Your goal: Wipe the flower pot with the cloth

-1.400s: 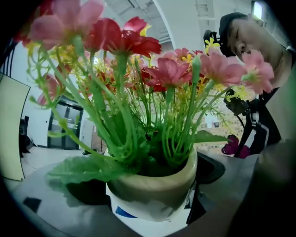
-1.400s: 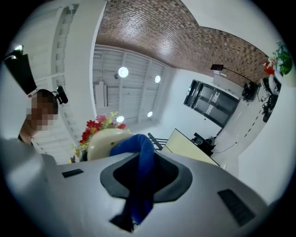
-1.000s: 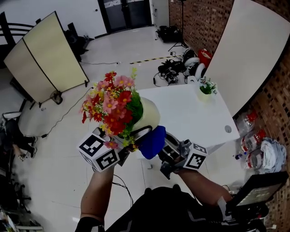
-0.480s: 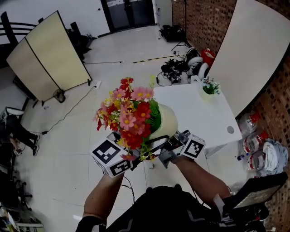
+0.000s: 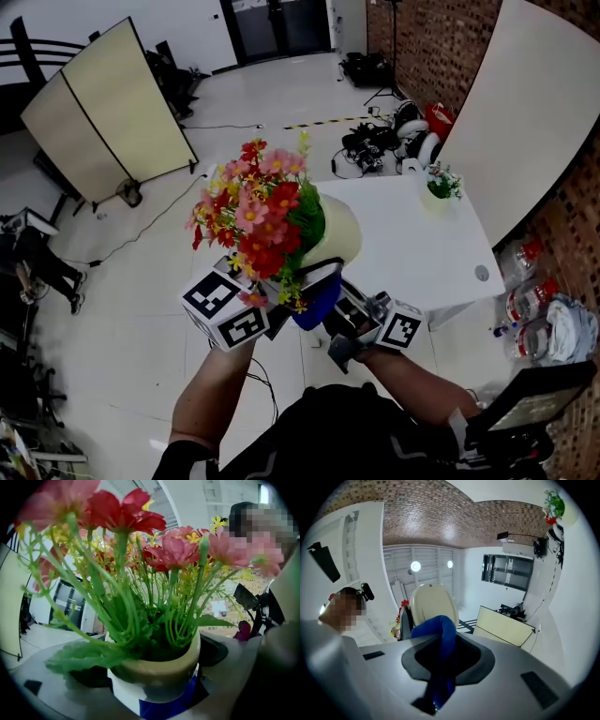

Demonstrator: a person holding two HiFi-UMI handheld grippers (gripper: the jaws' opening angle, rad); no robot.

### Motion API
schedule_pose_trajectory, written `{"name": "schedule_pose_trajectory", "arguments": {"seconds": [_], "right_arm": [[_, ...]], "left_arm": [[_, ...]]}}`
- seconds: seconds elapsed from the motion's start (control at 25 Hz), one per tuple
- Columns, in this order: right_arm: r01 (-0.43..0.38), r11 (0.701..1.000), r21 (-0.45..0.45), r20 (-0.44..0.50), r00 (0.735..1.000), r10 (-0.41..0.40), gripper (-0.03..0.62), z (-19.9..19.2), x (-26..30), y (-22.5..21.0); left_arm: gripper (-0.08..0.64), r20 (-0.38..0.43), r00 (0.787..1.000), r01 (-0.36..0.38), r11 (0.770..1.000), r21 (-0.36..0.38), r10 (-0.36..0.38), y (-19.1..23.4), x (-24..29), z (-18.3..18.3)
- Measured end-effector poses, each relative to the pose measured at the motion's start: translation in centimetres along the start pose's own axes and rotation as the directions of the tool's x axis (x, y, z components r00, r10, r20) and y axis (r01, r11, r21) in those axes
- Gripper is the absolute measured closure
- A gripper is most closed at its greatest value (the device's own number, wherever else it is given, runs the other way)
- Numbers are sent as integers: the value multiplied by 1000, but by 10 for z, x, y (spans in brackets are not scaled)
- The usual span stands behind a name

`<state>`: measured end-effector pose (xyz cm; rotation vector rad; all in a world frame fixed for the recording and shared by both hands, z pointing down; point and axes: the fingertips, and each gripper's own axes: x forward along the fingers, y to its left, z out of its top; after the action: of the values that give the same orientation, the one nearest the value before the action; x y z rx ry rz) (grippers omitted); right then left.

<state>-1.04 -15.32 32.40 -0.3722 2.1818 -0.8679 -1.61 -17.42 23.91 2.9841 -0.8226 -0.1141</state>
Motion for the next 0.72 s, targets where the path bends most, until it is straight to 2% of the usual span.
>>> {"name": "schedule_pose_trajectory", "arguments": {"seconds": [0.16, 0.28, 0.48, 0.64, 0.72], "right_arm": [[-5, 997, 72, 29, 1000, 3, 538, -16, 1, 1], [10, 998, 57, 28, 1000, -11, 538, -10, 9, -1], [58, 998, 39, 65, 996, -60, 538, 12, 27, -18], [83, 996, 43, 88, 992, -86, 538, 28, 34, -29], [84, 995, 47, 89, 992, -88, 538, 29, 34, -31]], "left_arm": [[15, 17, 1000, 13, 999, -35, -12, -6, -1, -2], [15, 23, 1000, 9, 999, -51, -8, -9, -2, 4], [15, 12, 999, 50, 998, -37, -50, -20, -2, 8], [15, 27, 998, 60, 996, -70, -58, -24, 0, 11], [15, 27, 998, 52, 997, -53, -51, -24, 0, 10]]}}
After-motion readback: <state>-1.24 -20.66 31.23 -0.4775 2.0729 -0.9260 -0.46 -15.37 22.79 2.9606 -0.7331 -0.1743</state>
